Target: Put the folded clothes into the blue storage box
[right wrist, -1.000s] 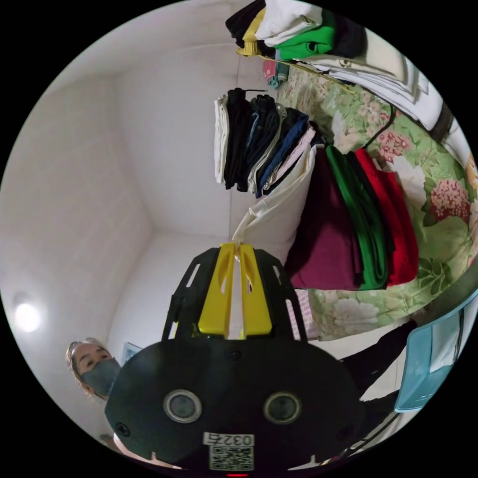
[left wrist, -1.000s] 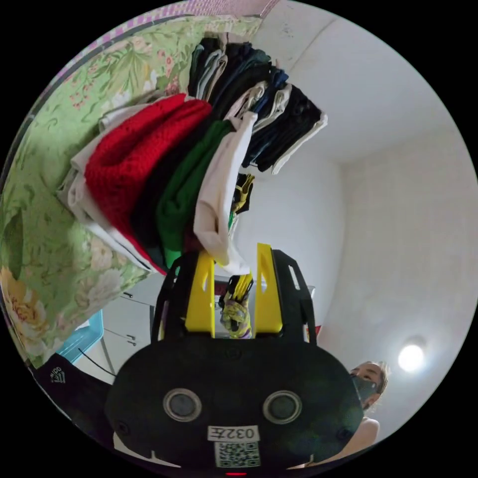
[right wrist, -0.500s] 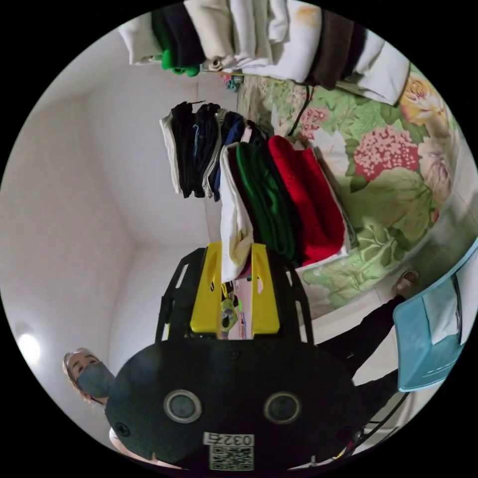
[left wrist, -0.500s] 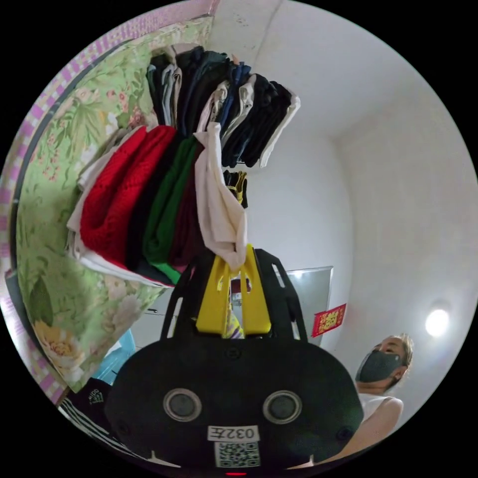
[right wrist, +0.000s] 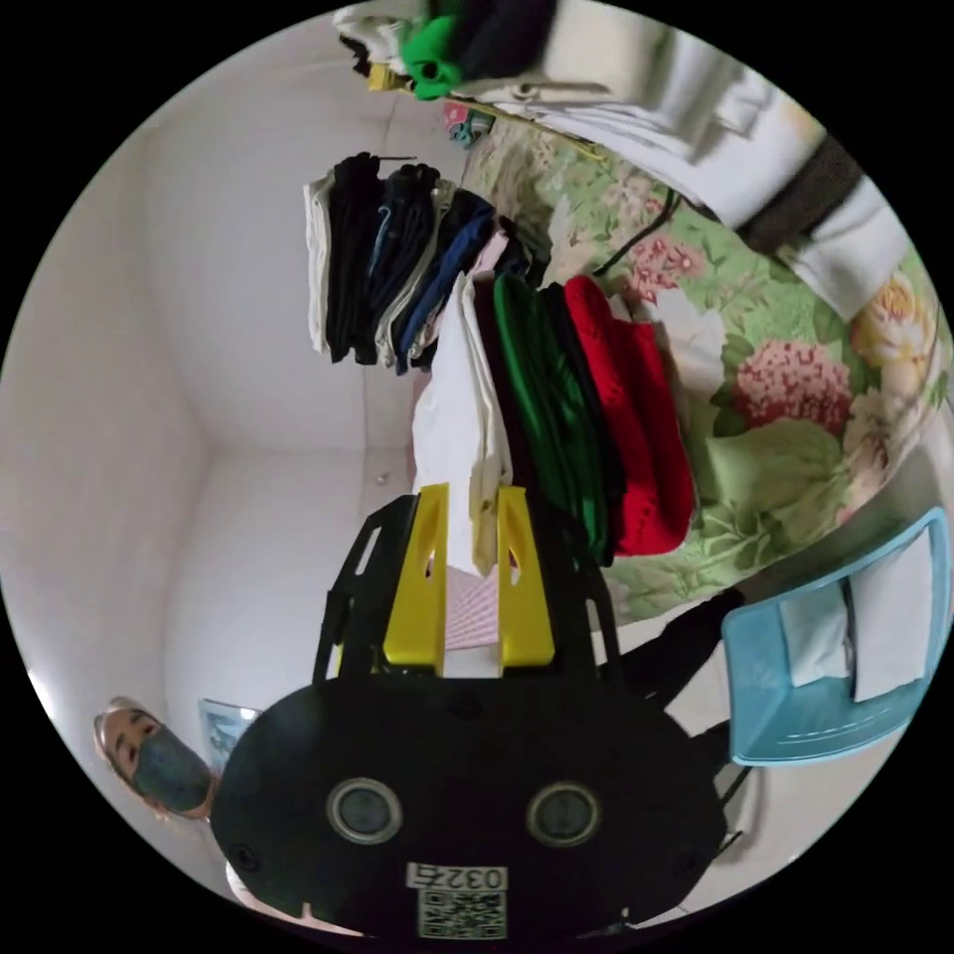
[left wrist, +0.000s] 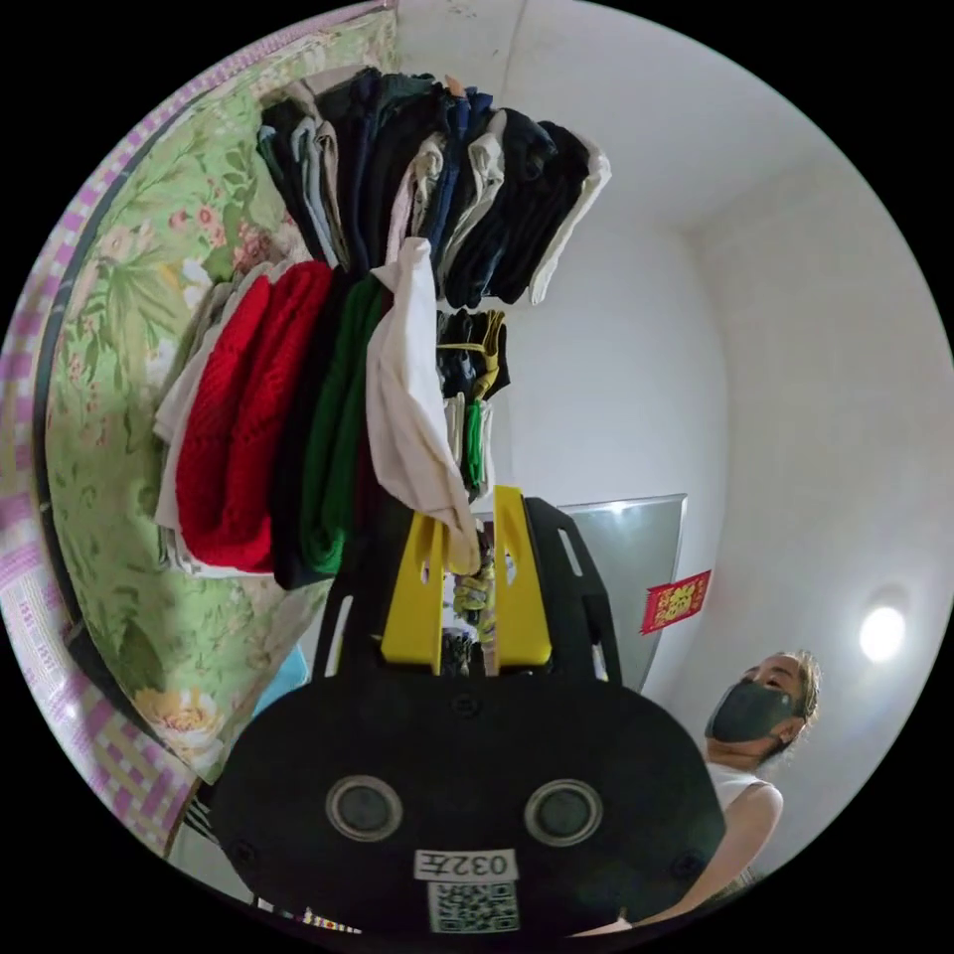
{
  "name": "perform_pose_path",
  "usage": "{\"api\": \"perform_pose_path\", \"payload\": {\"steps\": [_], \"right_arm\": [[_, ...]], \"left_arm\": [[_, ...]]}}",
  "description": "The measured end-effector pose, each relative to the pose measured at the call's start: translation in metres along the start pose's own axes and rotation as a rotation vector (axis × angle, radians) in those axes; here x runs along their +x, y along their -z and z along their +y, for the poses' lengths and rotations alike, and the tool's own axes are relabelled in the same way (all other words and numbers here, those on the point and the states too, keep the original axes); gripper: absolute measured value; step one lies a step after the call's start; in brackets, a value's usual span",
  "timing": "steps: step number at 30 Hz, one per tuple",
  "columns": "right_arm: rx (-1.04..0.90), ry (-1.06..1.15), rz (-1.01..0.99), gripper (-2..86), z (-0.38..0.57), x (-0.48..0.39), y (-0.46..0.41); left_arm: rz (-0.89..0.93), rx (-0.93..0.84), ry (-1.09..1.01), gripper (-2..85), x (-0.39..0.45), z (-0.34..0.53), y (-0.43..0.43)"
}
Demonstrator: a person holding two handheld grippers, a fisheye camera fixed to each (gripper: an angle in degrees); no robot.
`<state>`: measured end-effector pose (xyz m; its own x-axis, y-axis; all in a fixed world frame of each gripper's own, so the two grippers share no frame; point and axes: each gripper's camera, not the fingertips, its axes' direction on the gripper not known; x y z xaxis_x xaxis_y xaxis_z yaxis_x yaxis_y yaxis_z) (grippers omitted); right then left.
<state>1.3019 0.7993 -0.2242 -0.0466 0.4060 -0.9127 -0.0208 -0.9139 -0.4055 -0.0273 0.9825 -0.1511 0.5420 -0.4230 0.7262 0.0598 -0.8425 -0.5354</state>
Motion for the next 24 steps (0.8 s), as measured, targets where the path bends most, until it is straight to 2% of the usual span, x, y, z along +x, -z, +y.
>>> {"api": "perform_pose_path", "payload": {"steps": [3, 8, 14, 18, 24], "right_arm": [[-0.042, 0.054, 0.106, 3.3, 0.005, -0.01, 0.004], [-0.014, 0.114, 0.105, 1.0, 0.023, -0.018, 0.029], [0.064, 0.121, -0.211, 0.1, 0.049, -0.008, 0.088], [0.132, 0.127, -0.385, 0.0, 0.089, 0.013, 0.139], [0.298, 0.154, -0.45, -0.1, 0.185, 0.055, 0.228]], "left_arm": [[-0.059, -0.047, -0.022, 1.4, 0.011, -0.005, -0.013], [-0.017, -0.061, -0.044, -1.1, 0.027, -0.01, -0.033], [0.12, -0.094, -0.187, -1.3, 0.084, -0.034, -0.076], [0.168, -0.214, -0.266, -1.4, 0.122, -0.039, -0.133], [0.316, -0.452, -0.265, -1.4, 0.145, -0.02, -0.25]]}}
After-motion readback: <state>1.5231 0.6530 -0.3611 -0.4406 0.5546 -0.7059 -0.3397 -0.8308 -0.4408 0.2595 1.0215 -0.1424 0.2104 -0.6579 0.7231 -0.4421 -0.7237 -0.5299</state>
